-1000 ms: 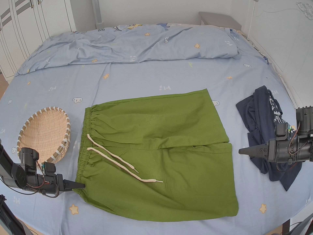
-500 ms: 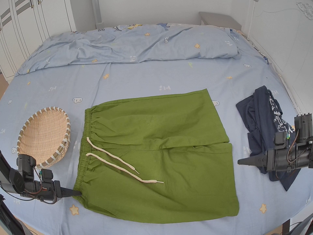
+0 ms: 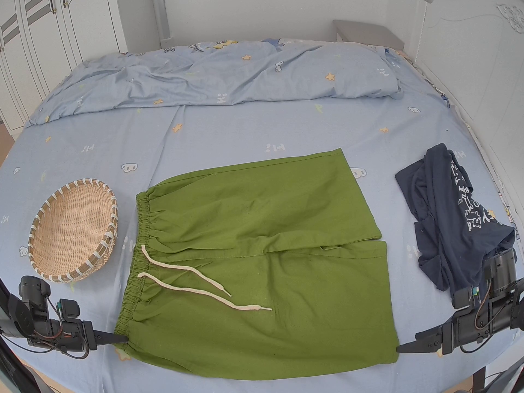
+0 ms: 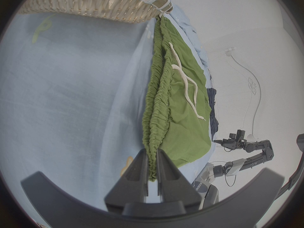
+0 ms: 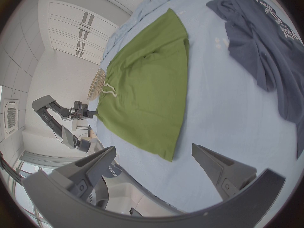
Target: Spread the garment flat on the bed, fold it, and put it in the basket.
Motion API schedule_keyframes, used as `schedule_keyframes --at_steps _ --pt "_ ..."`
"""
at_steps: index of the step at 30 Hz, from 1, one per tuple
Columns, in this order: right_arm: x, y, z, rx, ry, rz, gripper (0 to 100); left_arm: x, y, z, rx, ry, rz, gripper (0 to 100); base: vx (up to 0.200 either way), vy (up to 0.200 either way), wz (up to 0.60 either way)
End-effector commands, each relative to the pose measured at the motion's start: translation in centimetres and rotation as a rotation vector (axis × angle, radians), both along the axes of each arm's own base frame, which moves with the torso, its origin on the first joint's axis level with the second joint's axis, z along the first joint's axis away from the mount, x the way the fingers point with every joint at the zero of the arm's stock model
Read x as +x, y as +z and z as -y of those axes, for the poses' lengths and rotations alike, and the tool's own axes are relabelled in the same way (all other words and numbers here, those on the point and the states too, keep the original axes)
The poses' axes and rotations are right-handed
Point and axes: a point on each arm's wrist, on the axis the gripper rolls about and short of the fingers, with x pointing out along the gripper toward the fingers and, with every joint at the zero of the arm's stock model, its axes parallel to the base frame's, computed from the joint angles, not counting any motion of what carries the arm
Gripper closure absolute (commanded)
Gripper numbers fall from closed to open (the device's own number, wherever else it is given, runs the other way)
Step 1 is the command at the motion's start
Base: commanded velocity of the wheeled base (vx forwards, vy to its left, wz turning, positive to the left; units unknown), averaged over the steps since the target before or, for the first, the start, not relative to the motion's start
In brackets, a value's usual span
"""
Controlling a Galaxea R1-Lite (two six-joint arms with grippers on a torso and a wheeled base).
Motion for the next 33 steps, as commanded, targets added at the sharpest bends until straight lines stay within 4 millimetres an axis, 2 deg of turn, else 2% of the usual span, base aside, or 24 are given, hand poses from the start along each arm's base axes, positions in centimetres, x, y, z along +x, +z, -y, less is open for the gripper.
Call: schedule_keyframes --at_steps 1,10,15,21,33 --pt "-0.6 -1.2 0.1 -0.007 0.005 -0.061 0 0.0 0.0 -0.1 0.0 0.007 0.001 100 0.0 0.0 0.0" --pt "0.1 -4.1 -0.3 -0.014 0.036 -0.126 0 0.1 0.0 -0.1 0.001 0.005 0.002 100 0.0 0.0 0.0" --pt "0.3 -5.3 -0.8 0.044 0.083 -0.13 0 0.1 0.0 -0.1 0.002 0.005 0.004 100 0.0 0.0 0.0" --pt "0.1 -5.8 -1.3 0.042 0.121 -0.145 0 0.1 0.0 -0.1 0.001 0.005 0.002 100 0.0 0.0 0.0" --pt "1.4 -6.7 -2.7 0.058 0.154 -0.136 0 0.1 0.0 -0.1 0.0 0.002 0.001 100 0.0 0.0 0.0"
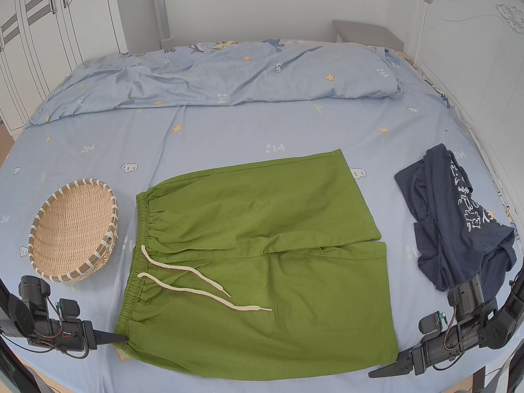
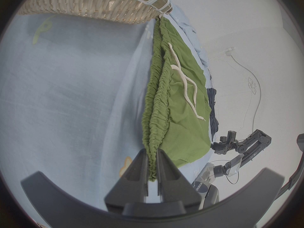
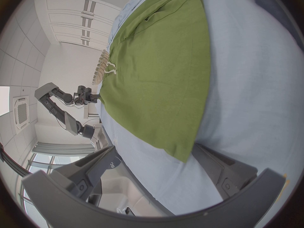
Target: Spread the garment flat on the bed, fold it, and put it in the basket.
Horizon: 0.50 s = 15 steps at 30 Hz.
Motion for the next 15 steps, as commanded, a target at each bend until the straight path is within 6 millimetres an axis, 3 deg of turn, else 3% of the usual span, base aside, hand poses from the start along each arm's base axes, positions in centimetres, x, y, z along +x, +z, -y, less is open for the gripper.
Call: schedule_keyframes --at_steps 1,15 --pt "0.43 -0.66 -0.47 0.001 -0.002 -0.025 0 0.02 -0.03 -0.07 0.0 0.003 -0.001 100 0.0 0.0 0.0" --pt "1.0 -1.01 -0.8 0.045 -0.063 -0.015 0 0.09 0.04 -0.19 0.001 0.007 0.004 100 0.0 0.0 0.0"
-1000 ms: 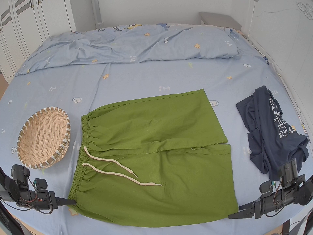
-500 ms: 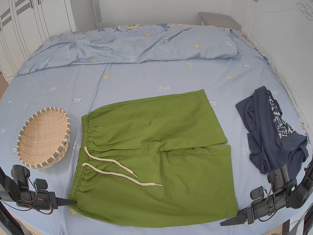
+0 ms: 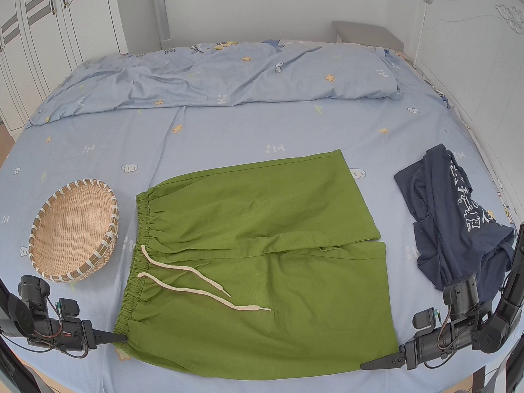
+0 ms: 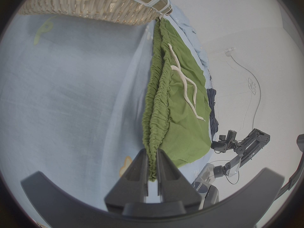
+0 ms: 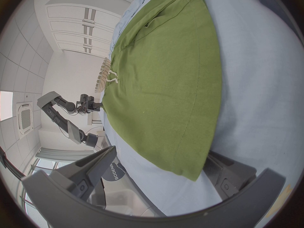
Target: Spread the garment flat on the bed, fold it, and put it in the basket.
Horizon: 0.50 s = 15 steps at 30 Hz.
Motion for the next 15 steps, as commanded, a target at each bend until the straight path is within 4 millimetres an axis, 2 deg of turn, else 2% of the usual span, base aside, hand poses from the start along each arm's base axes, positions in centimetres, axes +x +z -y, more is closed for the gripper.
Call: schedule_keyframes --at_steps 1,4,5,15 --pt "-0.25 -0.41 0.04 -0.007 -0.005 -0.027 0 0.05 0.02 -0.11 0.001 0.005 0.003 100 0.0 0.0 0.0" --pt "-0.43 -0.49 0.11 -0.009 -0.009 -0.032 0 0.09 0.01 -0.13 0.001 0.005 0.003 100 0.0 0.0 0.0" --pt "-0.48 -0.5 0.18 -0.009 -0.012 -0.034 100 0.06 0.0 -0.11 0.0 0.005 0.001 100 0.0 0.0 0.0" --pt "-1.07 -0.6 0.84 -0.017 -0.04 -0.054 100 0.09 0.01 -0.13 0.001 0.005 0.003 100 0.0 0.0 0.0"
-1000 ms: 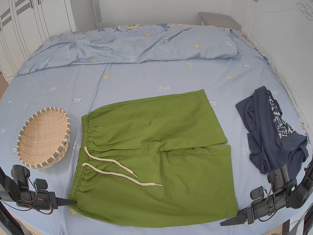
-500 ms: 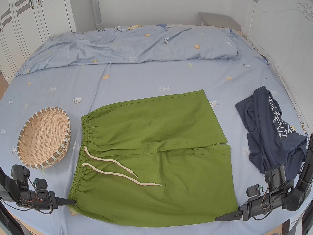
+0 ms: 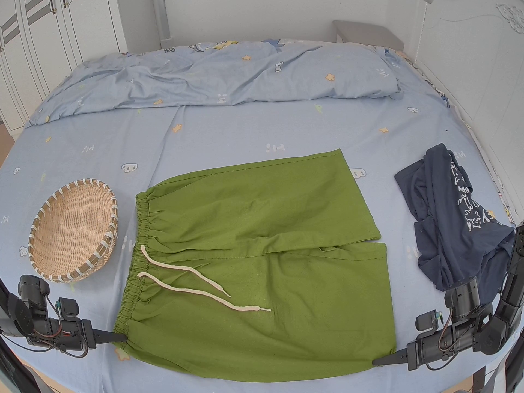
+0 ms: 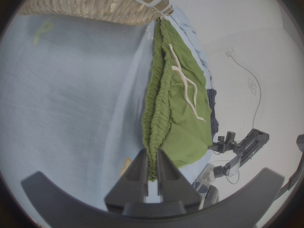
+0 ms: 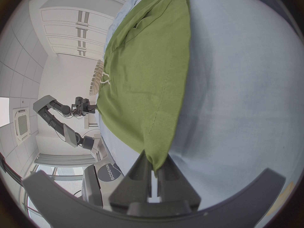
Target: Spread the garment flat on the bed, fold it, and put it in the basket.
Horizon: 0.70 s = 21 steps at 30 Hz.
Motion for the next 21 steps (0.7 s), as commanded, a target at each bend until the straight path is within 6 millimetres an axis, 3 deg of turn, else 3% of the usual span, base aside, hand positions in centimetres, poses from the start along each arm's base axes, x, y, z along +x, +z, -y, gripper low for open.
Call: schedule_keyframes --at_steps 1,11,21 --pt "-0.5 -0.1 0.3 0.0 -0.007 -0.018 100 0.0 0.0 0.0 0.001 0.002 0.001 100 0.0 0.0 0.0" --pt "-0.8 0.0 0.7 -0.015 -0.02 -0.042 100 0.0 0.1 -0.1 -0.004 0.009 -0.007 100 0.0 0.0 0.0" --pt "-3.8 3.0 1.3 -0.046 -0.022 -0.034 100 -2.5 1.0 0.5 -0.067 0.072 -0.128 100 0.0 0.0 0.0"
